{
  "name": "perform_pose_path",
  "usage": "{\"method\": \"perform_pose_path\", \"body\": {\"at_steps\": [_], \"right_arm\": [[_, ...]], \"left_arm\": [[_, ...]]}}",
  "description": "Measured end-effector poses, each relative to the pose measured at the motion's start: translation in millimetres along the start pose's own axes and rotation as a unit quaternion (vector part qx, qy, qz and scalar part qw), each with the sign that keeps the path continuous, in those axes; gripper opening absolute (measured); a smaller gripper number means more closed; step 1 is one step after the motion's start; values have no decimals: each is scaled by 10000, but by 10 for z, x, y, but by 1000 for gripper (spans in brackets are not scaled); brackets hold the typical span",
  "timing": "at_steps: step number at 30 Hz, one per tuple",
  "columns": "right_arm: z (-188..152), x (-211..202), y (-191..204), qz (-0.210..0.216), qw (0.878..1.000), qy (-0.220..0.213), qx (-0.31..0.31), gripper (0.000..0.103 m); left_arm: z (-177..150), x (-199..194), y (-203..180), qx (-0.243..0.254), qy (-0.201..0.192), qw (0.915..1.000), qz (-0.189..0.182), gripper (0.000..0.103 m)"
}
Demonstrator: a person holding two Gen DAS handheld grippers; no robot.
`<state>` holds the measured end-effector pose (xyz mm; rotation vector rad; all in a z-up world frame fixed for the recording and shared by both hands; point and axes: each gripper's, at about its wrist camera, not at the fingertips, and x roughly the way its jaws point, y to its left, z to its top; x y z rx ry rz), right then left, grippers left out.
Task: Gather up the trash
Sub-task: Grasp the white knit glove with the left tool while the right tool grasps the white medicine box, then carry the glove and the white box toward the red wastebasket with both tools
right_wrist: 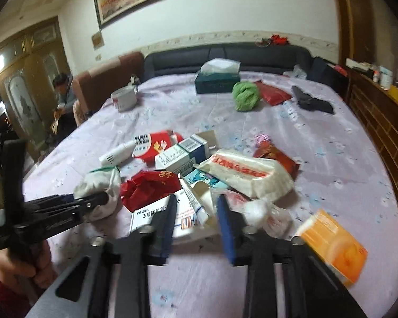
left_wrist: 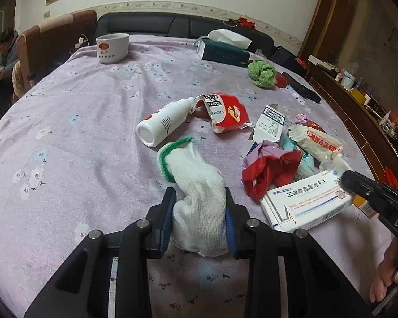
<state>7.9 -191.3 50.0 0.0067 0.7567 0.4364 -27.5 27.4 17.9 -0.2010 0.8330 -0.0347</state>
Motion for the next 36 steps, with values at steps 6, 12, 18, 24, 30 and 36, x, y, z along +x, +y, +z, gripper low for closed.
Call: {"method": "perform_pose_path", "body": {"at_steps": [6, 12, 18, 24, 30, 36], "right_arm": [[-144, -50, -11, 26, 10000, -77, -20, 6], [-285, -331, -95, 103, 9991, -306, 283, 6], [-355, -619, -238, 2, 9963, -666, 546, 6], [-395, -864, -417, -140, 9924, -917, 805, 6], [-466, -1065, -597, -216, 9884, -1065, 1064, 6], [-532, -1203, -720, -303, 9855, -1168, 1193, 6]], "left_arm": [[-71, -150, -59, 33, -219, 9996, -151, 28], [-106, -359, -218, 182, -387, 9987, -287, 28], [-96, -487, -425, 373, -460, 9973, -445, 28], [-132, -524, -683, 636, -491, 9955, -498, 28], [-170, -551, -958, 926, -544, 9930, -497, 28], [-173, -584, -1181, 1145, -561, 9903, -553, 28]]}}
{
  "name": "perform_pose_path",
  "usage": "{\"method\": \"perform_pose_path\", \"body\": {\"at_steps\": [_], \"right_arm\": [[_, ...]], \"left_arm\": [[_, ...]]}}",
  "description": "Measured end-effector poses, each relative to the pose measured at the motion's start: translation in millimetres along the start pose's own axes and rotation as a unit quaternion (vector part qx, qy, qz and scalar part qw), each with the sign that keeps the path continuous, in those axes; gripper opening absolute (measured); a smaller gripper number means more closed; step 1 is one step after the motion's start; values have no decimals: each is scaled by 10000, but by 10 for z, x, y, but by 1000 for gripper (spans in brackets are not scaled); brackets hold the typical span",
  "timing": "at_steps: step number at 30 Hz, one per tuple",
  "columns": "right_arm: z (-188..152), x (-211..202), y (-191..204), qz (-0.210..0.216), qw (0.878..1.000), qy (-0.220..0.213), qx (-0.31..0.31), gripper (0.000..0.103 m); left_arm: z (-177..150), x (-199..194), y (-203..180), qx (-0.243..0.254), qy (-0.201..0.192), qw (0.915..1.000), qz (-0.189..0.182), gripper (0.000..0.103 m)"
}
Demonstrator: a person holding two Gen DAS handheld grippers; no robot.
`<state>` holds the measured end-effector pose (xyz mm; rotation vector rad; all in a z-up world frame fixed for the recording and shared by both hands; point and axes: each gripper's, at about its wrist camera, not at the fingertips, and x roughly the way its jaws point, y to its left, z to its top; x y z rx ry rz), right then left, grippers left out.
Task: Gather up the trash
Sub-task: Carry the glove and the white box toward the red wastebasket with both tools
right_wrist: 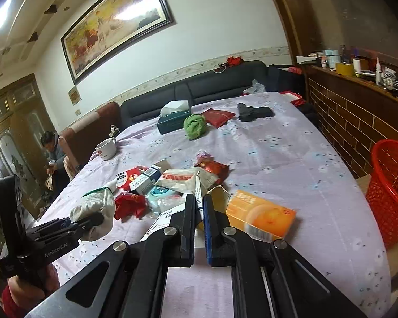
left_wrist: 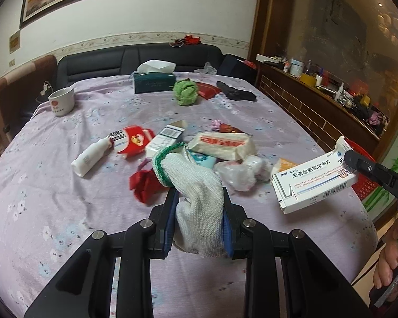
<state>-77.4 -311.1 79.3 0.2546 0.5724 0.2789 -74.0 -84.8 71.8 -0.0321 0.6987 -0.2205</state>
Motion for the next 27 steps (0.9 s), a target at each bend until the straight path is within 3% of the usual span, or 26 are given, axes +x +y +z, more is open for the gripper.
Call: {"method": "perform_pose_path", "body": {"at_steps": [6, 15, 22, 27], "right_arm": [[24, -182, -179, -82, 9997, -160, 187, 6], [95, -658, -633, -376, 9956, -647, 571, 6], [122, -1162, -1286, -907, 9838, -1119, 1065, 6], [172, -1554, -1791, -1558, 9669, -1481, 1377, 6]], "left_arm": [[77, -30, -300, 231, -22, 9996, -180, 28], [252, 57, -1020, 596, 140, 9934, -967, 28], [481, 239, -1888, 1060, 241, 9804, -1645, 28], [618, 375, -2607, 1417, 274, 9674, -2079, 28]]}}
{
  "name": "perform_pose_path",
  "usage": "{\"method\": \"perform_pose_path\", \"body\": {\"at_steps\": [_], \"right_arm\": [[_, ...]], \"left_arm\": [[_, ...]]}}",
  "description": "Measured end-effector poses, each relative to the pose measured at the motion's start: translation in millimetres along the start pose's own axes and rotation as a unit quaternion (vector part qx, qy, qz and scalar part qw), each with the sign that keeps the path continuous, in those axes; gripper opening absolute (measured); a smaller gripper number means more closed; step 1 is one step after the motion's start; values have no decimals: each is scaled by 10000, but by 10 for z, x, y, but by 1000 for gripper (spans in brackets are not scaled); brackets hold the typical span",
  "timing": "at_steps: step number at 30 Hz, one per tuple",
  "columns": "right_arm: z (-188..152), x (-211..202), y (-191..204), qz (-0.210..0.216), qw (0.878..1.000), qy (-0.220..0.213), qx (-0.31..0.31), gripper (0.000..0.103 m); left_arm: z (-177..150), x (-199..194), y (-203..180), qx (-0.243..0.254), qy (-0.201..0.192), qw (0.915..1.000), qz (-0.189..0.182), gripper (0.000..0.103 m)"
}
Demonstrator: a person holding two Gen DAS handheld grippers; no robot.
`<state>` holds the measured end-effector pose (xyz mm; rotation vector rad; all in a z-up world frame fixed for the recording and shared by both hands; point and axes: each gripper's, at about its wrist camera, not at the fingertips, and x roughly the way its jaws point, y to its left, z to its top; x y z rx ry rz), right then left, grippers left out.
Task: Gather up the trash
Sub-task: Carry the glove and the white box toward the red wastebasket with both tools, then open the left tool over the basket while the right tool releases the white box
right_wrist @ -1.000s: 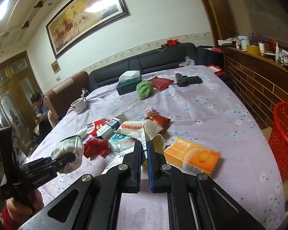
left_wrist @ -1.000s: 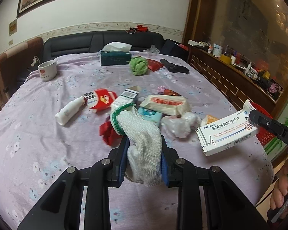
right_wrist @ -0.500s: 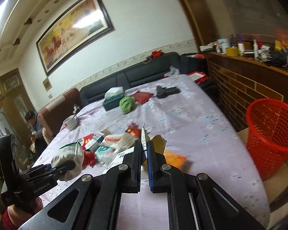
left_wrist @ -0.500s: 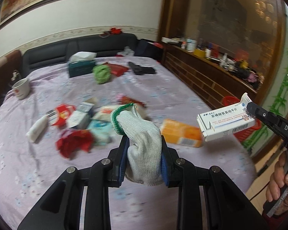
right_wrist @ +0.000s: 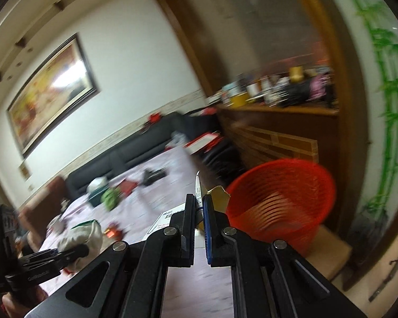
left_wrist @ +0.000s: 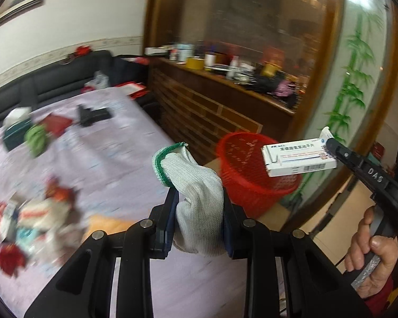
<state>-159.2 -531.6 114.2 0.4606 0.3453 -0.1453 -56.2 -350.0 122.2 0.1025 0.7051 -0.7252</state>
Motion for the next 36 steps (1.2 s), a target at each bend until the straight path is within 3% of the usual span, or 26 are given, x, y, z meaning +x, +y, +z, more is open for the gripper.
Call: {"method": "perform_pose_path", "body": {"at_steps": [7, 12, 14, 16, 17, 20, 23, 29, 33, 36], "right_arm": [[295, -117, -545, -906, 9952, -371, 53, 6], [422, -56, -820, -1208, 9919, -398, 28, 6], [434, -2, -889, -1269, 9912, -378, 42, 6], [448, 82, -974, -1324, 9906, -322, 78, 6], [455, 129, -1011, -1348, 9904, -297, 90, 6], [446, 273, -1104, -1404, 9898, -212, 73, 9], [419, 365, -1173, -1414, 9898, -122, 150, 29], [326, 252, -1152, -1195, 9924, -125, 284, 32], [199, 191, -973, -874, 9959, 16, 233, 43], [67, 222, -768, -539, 9982, 223, 132, 44]], "left_arm": [[297, 590, -583, 278, 232, 9981, -506, 29], [380, 1064, -839, 377, 487, 9961, -633, 29], [400, 1188, -908, 387, 494, 9962, -605, 39], [416, 1299, -937, 356, 487, 9969, -509, 64], [415, 1324, -921, 316, 488, 9973, -452, 66], [383, 1286, -847, 263, 541, 9972, -436, 66], [305, 1136, -712, 205, 503, 9980, -327, 66], [57, 722, -344, -1, 382, 9992, -66, 69], [-128, 426, -98, -117, 325, 9993, 121, 69], [-278, 201, 139, -272, 305, 9989, 226, 70]]}}
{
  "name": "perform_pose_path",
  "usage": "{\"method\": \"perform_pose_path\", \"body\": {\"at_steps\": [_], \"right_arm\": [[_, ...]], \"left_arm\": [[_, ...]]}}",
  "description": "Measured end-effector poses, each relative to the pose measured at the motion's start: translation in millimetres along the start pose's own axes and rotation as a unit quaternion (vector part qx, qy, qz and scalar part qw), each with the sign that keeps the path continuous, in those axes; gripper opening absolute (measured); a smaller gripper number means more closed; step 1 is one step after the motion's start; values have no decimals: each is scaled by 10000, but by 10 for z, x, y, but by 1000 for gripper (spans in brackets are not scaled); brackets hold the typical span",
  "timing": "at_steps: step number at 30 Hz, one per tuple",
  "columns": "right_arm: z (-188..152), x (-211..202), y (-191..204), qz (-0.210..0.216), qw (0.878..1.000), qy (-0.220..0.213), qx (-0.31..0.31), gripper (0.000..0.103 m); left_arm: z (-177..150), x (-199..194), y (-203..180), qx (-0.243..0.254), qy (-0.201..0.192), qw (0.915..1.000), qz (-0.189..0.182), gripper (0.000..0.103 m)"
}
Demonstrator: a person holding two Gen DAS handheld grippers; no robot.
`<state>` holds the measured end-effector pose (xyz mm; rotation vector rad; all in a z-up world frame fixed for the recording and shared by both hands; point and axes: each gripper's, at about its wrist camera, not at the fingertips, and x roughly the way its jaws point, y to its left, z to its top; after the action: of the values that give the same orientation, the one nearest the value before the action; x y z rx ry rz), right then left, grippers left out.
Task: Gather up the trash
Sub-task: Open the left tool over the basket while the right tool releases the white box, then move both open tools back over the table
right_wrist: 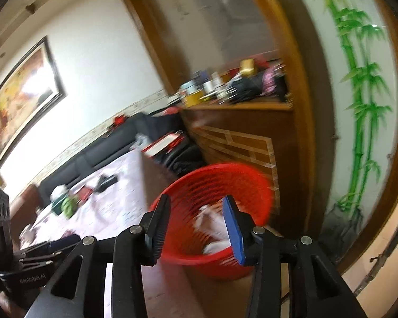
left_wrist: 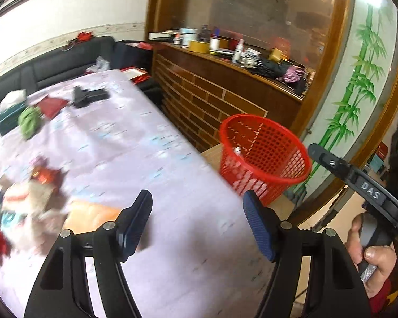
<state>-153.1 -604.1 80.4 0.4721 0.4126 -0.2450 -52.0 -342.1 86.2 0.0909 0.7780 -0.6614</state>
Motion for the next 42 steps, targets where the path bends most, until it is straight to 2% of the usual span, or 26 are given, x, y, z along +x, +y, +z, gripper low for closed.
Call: {"method": "perform_pose_path", "body": {"at_steps": [7, 13, 18, 22, 26, 28, 33, 37, 40, 42], "right_arm": [[-277, 203, 538, 630, 9957, 607, -292, 44], [-542, 416, 1123, 1226, 9830, 1205, -652, 51], [-742, 560, 1484, 1474, 9723, 1587, -884, 51], [-870, 657, 1713, 1566, 9654, 1802, -1048, 53], [-920, 806, 1928, 1750, 9545, 2118, -1157, 58], [-927, 949, 2059, 1756, 9482, 2276, -1352, 65], [-936, 1377, 2223, 1657, 9382, 2672, -1445, 67], [-997, 1666, 2272, 1582, 9306, 2974, -1428, 71], [-1101, 1713, 2327, 1718, 9198, 3239, -1396, 71], [-1185, 1640, 2396, 1918, 9094, 3386, -1468, 71]], "left_arm": [[-312, -407, 611, -419, -49, 9986, 319, 70], [-596, -768, 1211, -881, -129, 9941, 621, 70], [-792, -1122, 1786, -1300, -314, 9856, 1032, 70], [-916, -1349, 2255, -1677, -402, 9754, 1374, 70], [-980, -1546, 2669, -1968, -504, 9651, 1654, 70], [-995, -1634, 2885, -2004, -526, 9613, 1815, 71], [-975, -1740, 3484, -2224, -342, 9498, 2175, 74], [-933, -1687, 3884, -2426, -222, 9461, 2134, 74], [-899, -1542, 4021, -2423, -45, 9490, 2018, 74], [-851, -1380, 4028, -2223, 100, 9529, 2061, 74]]}}
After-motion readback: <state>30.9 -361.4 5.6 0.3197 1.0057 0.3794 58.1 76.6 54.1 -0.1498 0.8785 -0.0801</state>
